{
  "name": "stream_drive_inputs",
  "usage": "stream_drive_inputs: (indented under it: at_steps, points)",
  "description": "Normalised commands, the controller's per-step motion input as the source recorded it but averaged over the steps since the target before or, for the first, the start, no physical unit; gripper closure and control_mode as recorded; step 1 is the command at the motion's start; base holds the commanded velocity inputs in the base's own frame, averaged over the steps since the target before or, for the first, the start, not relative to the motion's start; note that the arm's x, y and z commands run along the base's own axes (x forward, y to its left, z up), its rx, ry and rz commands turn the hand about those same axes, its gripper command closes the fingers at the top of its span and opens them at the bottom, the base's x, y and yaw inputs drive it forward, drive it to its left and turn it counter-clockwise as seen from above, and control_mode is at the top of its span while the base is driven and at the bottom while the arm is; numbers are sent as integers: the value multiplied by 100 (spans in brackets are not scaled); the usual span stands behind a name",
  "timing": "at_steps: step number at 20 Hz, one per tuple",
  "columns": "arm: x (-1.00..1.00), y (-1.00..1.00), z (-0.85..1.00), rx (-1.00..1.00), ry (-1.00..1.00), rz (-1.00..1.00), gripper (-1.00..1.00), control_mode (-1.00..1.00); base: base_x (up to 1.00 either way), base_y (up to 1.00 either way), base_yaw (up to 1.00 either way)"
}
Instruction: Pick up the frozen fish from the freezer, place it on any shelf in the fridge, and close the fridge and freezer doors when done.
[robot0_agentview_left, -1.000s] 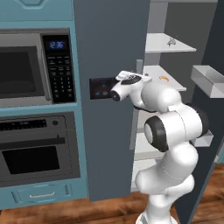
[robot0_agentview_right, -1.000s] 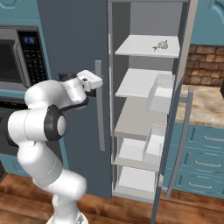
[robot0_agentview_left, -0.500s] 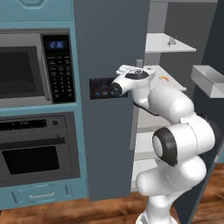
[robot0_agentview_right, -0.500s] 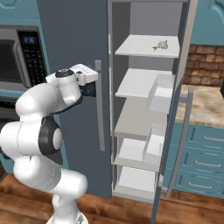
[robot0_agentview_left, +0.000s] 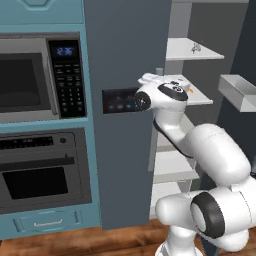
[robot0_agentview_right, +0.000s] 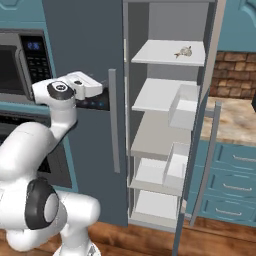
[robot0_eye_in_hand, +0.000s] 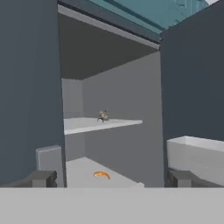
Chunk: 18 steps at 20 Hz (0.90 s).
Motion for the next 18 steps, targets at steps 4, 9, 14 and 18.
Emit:
stream_drive_inputs:
  at_steps: [4,9,14,18]
  points:
    - [-100,-12,17,18,9,9,-100,-100,0,0,0]
    - [-100,-32,17,21,12,11,-100,-100,0,0,0]
    - [-100,-52,23,24,16,14,-100,-100,0,0,0]
    - [-100,-57,23,27,17,11,-100,-100,0,0,0]
